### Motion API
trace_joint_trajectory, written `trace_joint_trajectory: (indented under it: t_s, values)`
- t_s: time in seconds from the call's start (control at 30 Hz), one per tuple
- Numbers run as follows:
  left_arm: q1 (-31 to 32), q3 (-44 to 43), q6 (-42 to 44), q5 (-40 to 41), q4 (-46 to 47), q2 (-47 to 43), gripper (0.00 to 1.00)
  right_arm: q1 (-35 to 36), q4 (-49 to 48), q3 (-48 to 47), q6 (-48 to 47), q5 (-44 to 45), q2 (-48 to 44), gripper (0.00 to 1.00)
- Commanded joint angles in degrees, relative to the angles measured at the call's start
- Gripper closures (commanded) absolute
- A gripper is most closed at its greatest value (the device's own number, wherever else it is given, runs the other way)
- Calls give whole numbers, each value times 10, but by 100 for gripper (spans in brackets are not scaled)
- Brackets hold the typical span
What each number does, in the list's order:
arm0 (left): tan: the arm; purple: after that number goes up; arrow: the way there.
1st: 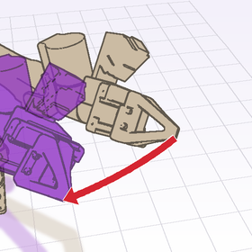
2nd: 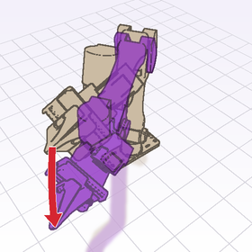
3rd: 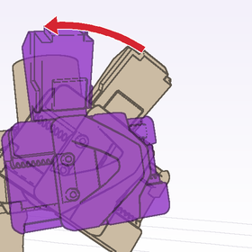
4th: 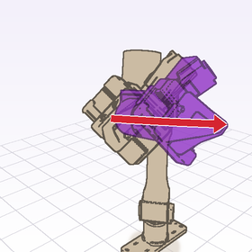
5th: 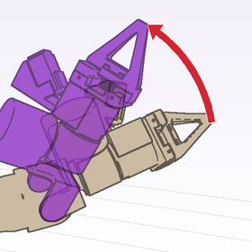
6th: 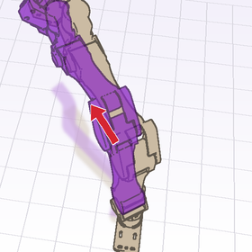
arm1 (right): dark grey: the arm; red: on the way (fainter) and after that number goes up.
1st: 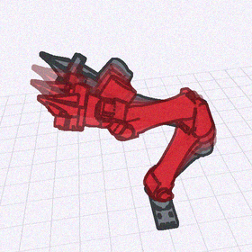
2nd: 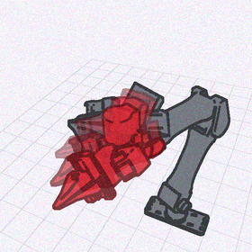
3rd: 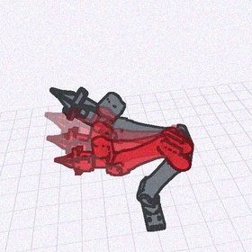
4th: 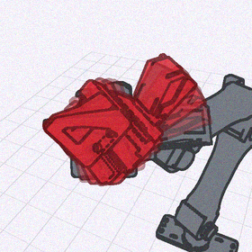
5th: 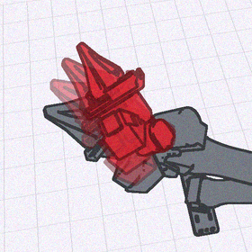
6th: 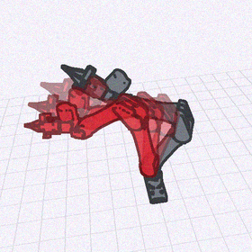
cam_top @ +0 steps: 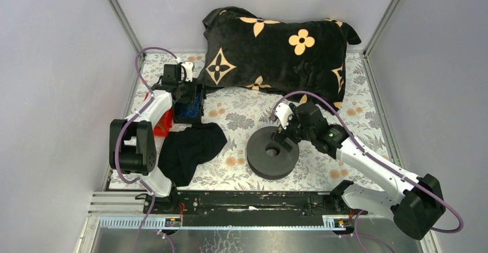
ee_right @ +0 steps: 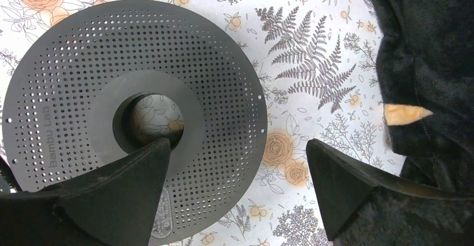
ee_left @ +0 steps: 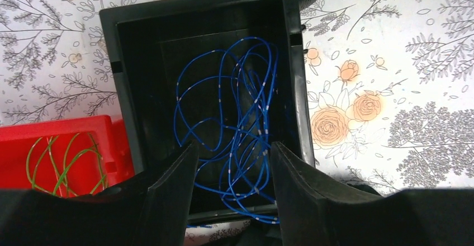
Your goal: Wrap the cables
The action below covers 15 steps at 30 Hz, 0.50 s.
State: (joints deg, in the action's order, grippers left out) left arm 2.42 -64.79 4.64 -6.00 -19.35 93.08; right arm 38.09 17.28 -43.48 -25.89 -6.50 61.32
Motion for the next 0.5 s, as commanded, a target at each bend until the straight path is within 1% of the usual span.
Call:
trace_joint_trajectory:
  t_s: [0.0,0.1,0.2,0.37,0.47]
  values:
    - [-10,-25,6,2,-14,31,43,-5,-21,1,5,-14,-7,1]
    - [-11,-28,8,-9,-15,45,40,-7,-23,4,4,-14,-6,1]
    - [-12,-29,8,-17,-20,59,40,-8,-23,5,4,-13,-4,1]
    - [-12,-30,6,-38,-36,75,42,-9,-23,5,3,-12,-3,1]
    - [-12,-24,6,-45,-41,79,48,-9,-25,5,3,-12,1,1]
